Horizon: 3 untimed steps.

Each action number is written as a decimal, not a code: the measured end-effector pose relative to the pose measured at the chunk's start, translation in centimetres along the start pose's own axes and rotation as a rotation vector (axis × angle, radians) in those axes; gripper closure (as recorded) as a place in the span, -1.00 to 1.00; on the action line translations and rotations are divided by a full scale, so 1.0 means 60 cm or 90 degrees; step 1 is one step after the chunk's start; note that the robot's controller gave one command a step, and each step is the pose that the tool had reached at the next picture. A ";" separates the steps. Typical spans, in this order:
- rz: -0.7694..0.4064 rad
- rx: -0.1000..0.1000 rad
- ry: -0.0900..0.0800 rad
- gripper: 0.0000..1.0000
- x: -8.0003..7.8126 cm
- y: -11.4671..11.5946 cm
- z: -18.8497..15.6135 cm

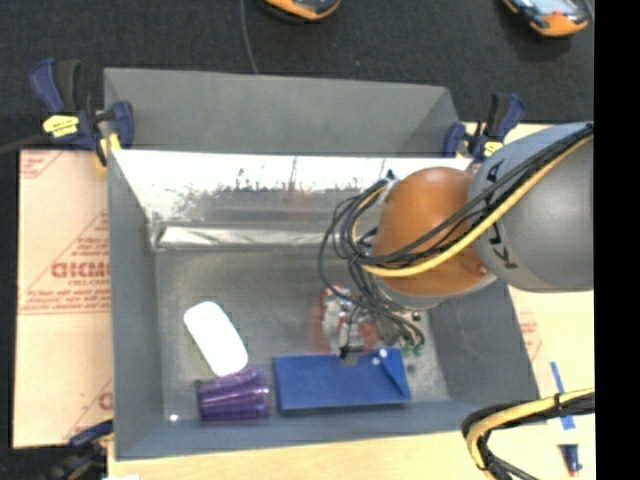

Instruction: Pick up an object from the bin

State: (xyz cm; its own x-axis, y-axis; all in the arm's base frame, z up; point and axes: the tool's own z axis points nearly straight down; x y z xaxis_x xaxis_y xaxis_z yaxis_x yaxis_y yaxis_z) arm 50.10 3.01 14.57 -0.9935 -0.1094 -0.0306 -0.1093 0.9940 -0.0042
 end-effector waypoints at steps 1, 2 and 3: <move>0.000 0.000 0.008 1.00 0.003 -0.001 -0.060; 0.001 0.001 0.004 1.00 -0.002 -0.002 -0.092; 0.001 0.001 0.004 1.00 -0.002 -0.003 -0.102</move>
Offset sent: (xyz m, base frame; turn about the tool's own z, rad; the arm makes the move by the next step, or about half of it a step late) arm -0.0030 -0.0004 0.0511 0.0001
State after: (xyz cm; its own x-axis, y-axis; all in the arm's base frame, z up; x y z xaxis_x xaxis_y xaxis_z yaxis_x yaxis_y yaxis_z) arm 50.02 2.84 20.72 -0.9939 -0.1078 -0.0249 -0.1077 0.9942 -0.0054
